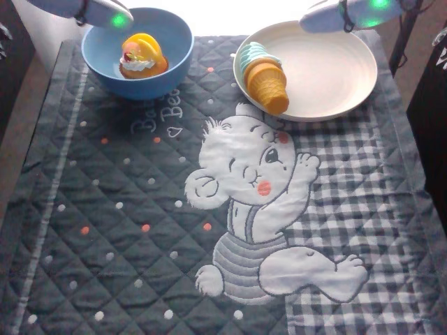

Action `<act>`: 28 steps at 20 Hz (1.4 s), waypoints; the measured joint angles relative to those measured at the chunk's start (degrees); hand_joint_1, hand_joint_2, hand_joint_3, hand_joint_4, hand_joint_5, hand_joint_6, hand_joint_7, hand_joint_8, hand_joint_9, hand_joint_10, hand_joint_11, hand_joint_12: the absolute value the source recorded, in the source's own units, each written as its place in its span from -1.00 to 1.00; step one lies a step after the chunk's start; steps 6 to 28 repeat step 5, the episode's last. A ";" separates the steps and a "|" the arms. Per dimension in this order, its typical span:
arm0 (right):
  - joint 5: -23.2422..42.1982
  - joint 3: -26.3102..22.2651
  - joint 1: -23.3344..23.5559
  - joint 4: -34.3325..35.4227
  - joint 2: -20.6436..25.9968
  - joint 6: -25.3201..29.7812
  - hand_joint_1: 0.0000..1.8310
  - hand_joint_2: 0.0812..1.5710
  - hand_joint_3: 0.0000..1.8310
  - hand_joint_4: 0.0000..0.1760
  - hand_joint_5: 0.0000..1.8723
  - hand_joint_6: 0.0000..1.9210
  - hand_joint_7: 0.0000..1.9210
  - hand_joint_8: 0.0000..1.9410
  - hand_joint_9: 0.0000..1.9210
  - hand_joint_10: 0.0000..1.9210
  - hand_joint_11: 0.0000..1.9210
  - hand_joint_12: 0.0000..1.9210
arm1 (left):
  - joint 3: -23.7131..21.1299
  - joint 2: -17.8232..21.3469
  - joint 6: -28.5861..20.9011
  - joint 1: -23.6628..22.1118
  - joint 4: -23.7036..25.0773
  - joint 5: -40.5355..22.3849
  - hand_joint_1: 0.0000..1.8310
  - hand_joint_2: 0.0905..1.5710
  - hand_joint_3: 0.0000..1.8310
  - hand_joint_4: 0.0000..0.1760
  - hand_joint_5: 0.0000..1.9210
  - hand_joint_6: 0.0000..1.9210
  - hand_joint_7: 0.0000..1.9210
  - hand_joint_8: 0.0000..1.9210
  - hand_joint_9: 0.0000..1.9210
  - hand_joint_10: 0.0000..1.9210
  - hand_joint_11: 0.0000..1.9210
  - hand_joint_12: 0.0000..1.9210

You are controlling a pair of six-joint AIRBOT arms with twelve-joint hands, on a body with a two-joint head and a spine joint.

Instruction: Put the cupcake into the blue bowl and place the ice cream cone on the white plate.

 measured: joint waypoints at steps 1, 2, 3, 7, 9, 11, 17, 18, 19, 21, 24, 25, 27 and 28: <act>2.23 -1.62 0.00 -0.02 1.27 -0.04 -0.26 0.13 -1.00 -0.42 -0.73 -1.00 -0.50 -1.00 -0.48 -1.00 -0.66 -0.29 | -1.79 1.73 1.25 0.37 -2.12 -1.77 0.10 0.04 -1.00 -0.73 -0.55 -1.00 -0.51 -1.00 -0.42 -1.00 -0.80 -0.03; 4.04 -3.32 0.00 1.53 2.38 -3.13 -0.21 0.14 -1.00 -0.38 -0.73 -1.00 -0.50 -1.00 -0.46 -0.99 -0.65 -0.28 | -3.39 3.30 2.05 1.16 -4.33 -3.78 0.08 0.03 -1.00 -0.66 -0.59 -1.00 -0.55 -1.00 -0.46 -1.00 -0.79 -0.14; 6.56 -6.16 0.00 3.74 4.02 -7.72 -0.22 0.08 -1.00 -0.22 -0.75 -1.00 -0.51 -1.00 -0.45 -0.99 -0.62 -0.32 | -5.88 5.90 3.80 2.58 -5.95 -6.23 0.08 0.04 -1.00 -0.60 -0.62 -1.00 -0.58 -1.00 -0.48 -1.00 -0.78 -0.22; 9.92 -9.16 -0.02 4.07 6.12 -8.96 -0.21 0.06 -1.00 -0.03 -0.77 -1.00 -0.53 -1.00 -0.46 -1.00 -0.60 -0.39 | -9.03 9.18 6.80 4.98 -9.40 -8.04 0.12 0.06 -1.00 -0.64 -0.63 -1.00 -0.57 -1.00 -0.46 -1.00 -0.76 -0.29; 9.92 -9.16 -0.02 4.07 6.12 -8.96 -0.21 0.06 -1.00 -0.03 -0.77 -1.00 -0.53 -1.00 -0.46 -1.00 -0.60 -0.39 | -9.03 9.18 6.80 4.98 -9.40 -8.04 0.12 0.06 -1.00 -0.64 -0.63 -1.00 -0.57 -1.00 -0.46 -1.00 -0.76 -0.29; 9.92 -9.16 -0.02 4.07 6.12 -8.96 -0.21 0.06 -1.00 -0.03 -0.77 -1.00 -0.53 -1.00 -0.46 -1.00 -0.60 -0.39 | -9.03 9.18 6.80 4.98 -9.40 -8.04 0.12 0.06 -1.00 -0.64 -0.63 -1.00 -0.57 -1.00 -0.46 -1.00 -0.76 -0.29; 9.92 -9.16 -0.02 4.07 6.12 -8.96 -0.21 0.06 -1.00 -0.03 -0.77 -1.00 -0.53 -1.00 -0.46 -1.00 -0.60 -0.39 | -9.03 9.18 6.80 4.98 -9.40 -8.04 0.12 0.06 -1.00 -0.64 -0.63 -1.00 -0.57 -1.00 -0.46 -1.00 -0.76 -0.29; 9.92 -9.16 -0.02 4.07 6.12 -8.96 -0.21 0.06 -1.00 -0.03 -0.77 -1.00 -0.53 -1.00 -0.46 -1.00 -0.60 -0.39 | -9.03 9.18 6.80 4.98 -9.40 -8.04 0.12 0.06 -1.00 -0.64 -0.63 -1.00 -0.57 -1.00 -0.46 -1.00 -0.76 -0.29; 9.92 -9.16 -0.02 4.07 6.12 -8.96 -0.21 0.06 -1.00 -0.03 -0.77 -1.00 -0.53 -1.00 -0.46 -1.00 -0.60 -0.39 | -9.03 9.18 6.80 4.98 -9.40 -8.04 0.12 0.06 -1.00 -0.64 -0.63 -1.00 -0.57 -1.00 -0.46 -1.00 -0.76 -0.29; 9.92 -9.16 -0.02 4.07 6.12 -8.96 -0.21 0.06 -1.00 -0.03 -0.77 -1.00 -0.53 -1.00 -0.46 -1.00 -0.60 -0.39 | -9.03 9.18 6.80 4.98 -9.40 -8.04 0.12 0.06 -1.00 -0.64 -0.63 -1.00 -0.57 -1.00 -0.46 -1.00 -0.76 -0.29; 9.92 -9.16 -0.02 4.07 6.12 -8.96 -0.21 0.06 -1.00 -0.03 -0.77 -1.00 -0.53 -1.00 -0.46 -1.00 -0.60 -0.39 | -9.03 9.18 6.80 4.98 -9.40 -8.04 0.12 0.06 -1.00 -0.64 -0.63 -1.00 -0.57 -1.00 -0.46 -1.00 -0.76 -0.29; 9.92 -9.16 -0.02 4.07 6.12 -8.96 -0.21 0.06 -1.00 -0.03 -0.77 -1.00 -0.53 -1.00 -0.46 -1.00 -0.60 -0.39 | -9.03 9.18 6.80 4.98 -9.40 -8.04 0.12 0.06 -1.00 -0.64 -0.63 -1.00 -0.57 -1.00 -0.46 -1.00 -0.76 -0.29; 9.92 -9.16 -0.02 4.07 6.12 -8.96 -0.21 0.06 -1.00 -0.03 -0.77 -1.00 -0.53 -1.00 -0.46 -1.00 -0.60 -0.39 | -9.03 9.18 6.80 4.98 -9.40 -8.04 0.12 0.06 -1.00 -0.64 -0.63 -1.00 -0.57 -1.00 -0.46 -1.00 -0.76 -0.29; 9.92 -9.16 -0.02 4.07 6.12 -8.96 -0.21 0.06 -1.00 -0.03 -0.77 -1.00 -0.53 -1.00 -0.46 -1.00 -0.60 -0.39 | -9.03 9.18 6.80 4.98 -9.40 -8.04 0.12 0.06 -1.00 -0.64 -0.63 -1.00 -0.57 -1.00 -0.46 -1.00 -0.76 -0.29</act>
